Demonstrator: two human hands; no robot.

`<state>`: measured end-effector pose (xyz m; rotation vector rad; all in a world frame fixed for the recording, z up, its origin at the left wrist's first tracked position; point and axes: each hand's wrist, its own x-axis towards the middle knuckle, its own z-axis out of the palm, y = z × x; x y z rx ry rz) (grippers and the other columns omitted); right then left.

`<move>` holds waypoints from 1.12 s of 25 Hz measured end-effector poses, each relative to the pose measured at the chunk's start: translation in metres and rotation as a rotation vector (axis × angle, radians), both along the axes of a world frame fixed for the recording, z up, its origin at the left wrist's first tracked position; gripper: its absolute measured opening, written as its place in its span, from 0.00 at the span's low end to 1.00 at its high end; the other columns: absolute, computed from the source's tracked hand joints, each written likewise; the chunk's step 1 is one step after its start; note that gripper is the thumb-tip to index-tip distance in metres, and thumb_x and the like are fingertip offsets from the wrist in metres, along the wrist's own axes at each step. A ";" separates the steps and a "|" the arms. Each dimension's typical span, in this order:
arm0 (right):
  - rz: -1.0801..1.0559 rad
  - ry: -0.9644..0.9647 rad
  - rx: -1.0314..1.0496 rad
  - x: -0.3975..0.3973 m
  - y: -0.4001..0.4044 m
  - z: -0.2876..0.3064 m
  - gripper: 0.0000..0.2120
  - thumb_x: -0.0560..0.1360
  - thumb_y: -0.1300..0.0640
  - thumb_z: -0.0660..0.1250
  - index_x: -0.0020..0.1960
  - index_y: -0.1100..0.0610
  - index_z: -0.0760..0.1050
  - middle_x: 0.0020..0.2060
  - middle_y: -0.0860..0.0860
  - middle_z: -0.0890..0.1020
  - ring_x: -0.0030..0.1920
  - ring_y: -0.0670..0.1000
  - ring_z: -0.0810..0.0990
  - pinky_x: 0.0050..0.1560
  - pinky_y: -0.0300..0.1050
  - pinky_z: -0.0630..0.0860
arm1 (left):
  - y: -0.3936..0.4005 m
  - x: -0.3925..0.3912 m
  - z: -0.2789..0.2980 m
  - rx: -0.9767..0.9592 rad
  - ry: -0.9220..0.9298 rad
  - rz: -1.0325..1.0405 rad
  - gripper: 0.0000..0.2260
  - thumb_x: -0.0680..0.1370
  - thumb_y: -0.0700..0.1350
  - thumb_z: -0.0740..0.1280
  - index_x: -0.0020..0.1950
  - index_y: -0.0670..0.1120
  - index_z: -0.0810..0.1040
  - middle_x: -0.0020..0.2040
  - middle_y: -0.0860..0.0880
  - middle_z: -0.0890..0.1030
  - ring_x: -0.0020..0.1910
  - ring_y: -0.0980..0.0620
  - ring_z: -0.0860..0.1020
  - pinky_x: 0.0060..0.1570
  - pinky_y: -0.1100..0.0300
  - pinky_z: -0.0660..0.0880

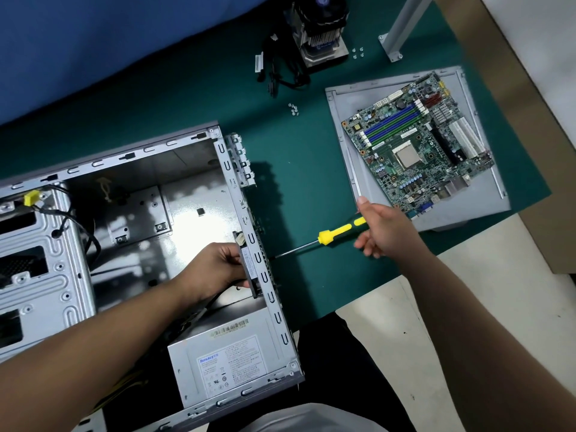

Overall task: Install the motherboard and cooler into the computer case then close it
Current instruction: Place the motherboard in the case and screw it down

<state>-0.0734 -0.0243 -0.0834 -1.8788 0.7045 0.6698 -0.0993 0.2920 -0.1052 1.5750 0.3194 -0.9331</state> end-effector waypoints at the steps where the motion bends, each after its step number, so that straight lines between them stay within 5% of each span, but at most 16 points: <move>1: 0.021 0.018 -0.063 0.001 0.001 -0.002 0.22 0.84 0.39 0.57 0.52 0.57 0.76 0.35 0.60 0.85 0.28 0.53 0.81 0.27 0.42 0.75 | 0.000 0.000 0.000 -0.006 -0.002 0.001 0.06 0.74 0.25 0.70 0.50 0.27 0.82 0.48 0.29 0.84 0.52 0.25 0.80 0.55 0.43 0.80; 4: -0.129 0.028 0.200 0.003 -0.015 -0.005 0.11 0.83 0.58 0.61 0.54 0.58 0.82 0.53 0.64 0.85 0.48 0.53 0.87 0.49 0.48 0.84 | 0.000 0.001 0.001 -0.022 -0.007 0.004 0.05 0.74 0.25 0.70 0.49 0.26 0.81 0.47 0.29 0.83 0.51 0.24 0.80 0.53 0.45 0.81; 6: -0.163 0.023 0.438 0.002 -0.029 -0.002 0.15 0.79 0.69 0.60 0.59 0.61 0.83 0.57 0.60 0.85 0.57 0.54 0.86 0.53 0.46 0.83 | 0.000 0.001 0.001 -0.018 -0.011 0.002 0.05 0.74 0.24 0.70 0.49 0.26 0.81 0.47 0.28 0.83 0.51 0.24 0.80 0.52 0.45 0.81; 9: -0.170 -0.009 0.370 -0.003 -0.024 -0.001 0.12 0.83 0.57 0.66 0.60 0.63 0.81 0.41 0.54 0.86 0.42 0.53 0.87 0.42 0.42 0.84 | 0.000 0.001 0.000 -0.014 -0.015 0.000 0.06 0.74 0.25 0.70 0.50 0.26 0.81 0.47 0.29 0.84 0.51 0.25 0.80 0.52 0.46 0.82; 12: 0.065 -0.027 -0.075 0.001 -0.003 0.001 0.31 0.83 0.36 0.57 0.47 0.65 0.79 0.29 0.56 0.83 0.25 0.50 0.78 0.26 0.40 0.73 | 0.000 0.001 0.000 -0.010 -0.019 -0.003 0.05 0.74 0.25 0.70 0.49 0.27 0.82 0.46 0.31 0.84 0.51 0.27 0.81 0.51 0.48 0.83; 14: 0.014 -0.008 -0.053 0.003 0.001 0.000 0.30 0.85 0.40 0.53 0.50 0.65 0.80 0.37 0.59 0.86 0.33 0.51 0.83 0.38 0.47 0.81 | 0.000 0.001 0.000 -0.006 -0.020 -0.008 0.05 0.74 0.25 0.70 0.49 0.28 0.82 0.46 0.31 0.85 0.51 0.27 0.81 0.50 0.49 0.83; 17: -0.330 0.041 0.416 0.006 -0.013 0.004 0.16 0.85 0.61 0.55 0.66 0.67 0.76 0.58 0.66 0.83 0.55 0.58 0.86 0.58 0.54 0.83 | 0.001 0.001 -0.001 0.014 -0.021 -0.007 0.06 0.74 0.25 0.70 0.50 0.28 0.82 0.47 0.31 0.84 0.51 0.27 0.81 0.53 0.45 0.82; 19: -0.316 0.017 0.507 0.006 -0.018 0.007 0.15 0.85 0.61 0.57 0.67 0.62 0.77 0.59 0.65 0.82 0.56 0.61 0.86 0.55 0.51 0.84 | 0.001 0.001 0.000 0.015 -0.018 0.003 0.06 0.74 0.24 0.70 0.49 0.27 0.82 0.47 0.30 0.84 0.51 0.27 0.81 0.51 0.48 0.82; 24: -0.069 0.019 0.006 0.009 0.006 0.005 0.30 0.83 0.38 0.58 0.49 0.67 0.75 0.34 0.63 0.85 0.26 0.53 0.81 0.25 0.40 0.75 | 0.001 0.001 -0.002 0.012 -0.017 -0.001 0.07 0.73 0.23 0.69 0.50 0.27 0.82 0.48 0.29 0.84 0.51 0.27 0.81 0.50 0.47 0.82; 28: -0.430 0.090 0.439 0.013 -0.005 0.005 0.14 0.85 0.59 0.58 0.63 0.66 0.76 0.57 0.69 0.82 0.50 0.61 0.86 0.44 0.49 0.85 | 0.001 0.002 -0.002 0.010 -0.022 -0.014 0.06 0.73 0.23 0.69 0.49 0.27 0.81 0.47 0.29 0.83 0.48 0.29 0.82 0.44 0.55 0.83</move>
